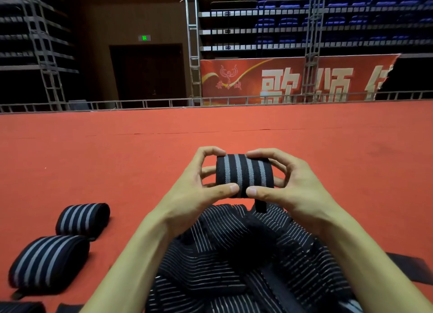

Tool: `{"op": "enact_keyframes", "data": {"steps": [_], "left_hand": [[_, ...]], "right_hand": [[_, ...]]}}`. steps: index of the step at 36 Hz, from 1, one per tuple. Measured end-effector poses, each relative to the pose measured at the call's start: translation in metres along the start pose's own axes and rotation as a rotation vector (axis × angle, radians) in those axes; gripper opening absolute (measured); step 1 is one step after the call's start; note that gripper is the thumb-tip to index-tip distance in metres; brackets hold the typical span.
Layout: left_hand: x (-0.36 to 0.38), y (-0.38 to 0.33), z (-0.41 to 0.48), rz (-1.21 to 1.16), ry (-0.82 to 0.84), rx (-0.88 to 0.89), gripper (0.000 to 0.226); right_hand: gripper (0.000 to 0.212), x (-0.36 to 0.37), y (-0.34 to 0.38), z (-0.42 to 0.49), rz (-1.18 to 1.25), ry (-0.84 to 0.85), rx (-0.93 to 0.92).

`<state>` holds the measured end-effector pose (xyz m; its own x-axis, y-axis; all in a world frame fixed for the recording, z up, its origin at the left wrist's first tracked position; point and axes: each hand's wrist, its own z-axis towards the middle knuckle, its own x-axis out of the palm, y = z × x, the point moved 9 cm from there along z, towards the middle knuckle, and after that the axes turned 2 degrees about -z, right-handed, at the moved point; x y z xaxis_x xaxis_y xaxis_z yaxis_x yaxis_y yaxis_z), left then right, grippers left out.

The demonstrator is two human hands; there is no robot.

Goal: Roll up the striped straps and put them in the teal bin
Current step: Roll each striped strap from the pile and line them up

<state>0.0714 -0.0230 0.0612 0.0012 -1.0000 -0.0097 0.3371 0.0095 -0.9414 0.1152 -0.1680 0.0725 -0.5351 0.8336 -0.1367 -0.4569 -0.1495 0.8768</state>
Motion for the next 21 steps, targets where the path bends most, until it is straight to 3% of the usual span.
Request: {"op": "enact_keyframes", "data": {"steps": [4, 10, 21], "left_hand": [[0.0, 0.007, 0.001, -0.057, -0.018, -0.049, 0.043], [-0.006, 0.007, 0.002, 0.069, -0.068, 0.016, 0.057], [-0.006, 0.011, 0.002, 0.136, -0.076, 0.044, 0.051]], "right_hand": [[0.057, 0.001, 0.003, -0.001, -0.054, 0.007, -0.021], [0.059, -0.002, -0.002, -0.001, -0.061, 0.009, 0.036], [0.058, -0.004, -0.01, 0.0, -0.039, 0.018, 0.102]]}}
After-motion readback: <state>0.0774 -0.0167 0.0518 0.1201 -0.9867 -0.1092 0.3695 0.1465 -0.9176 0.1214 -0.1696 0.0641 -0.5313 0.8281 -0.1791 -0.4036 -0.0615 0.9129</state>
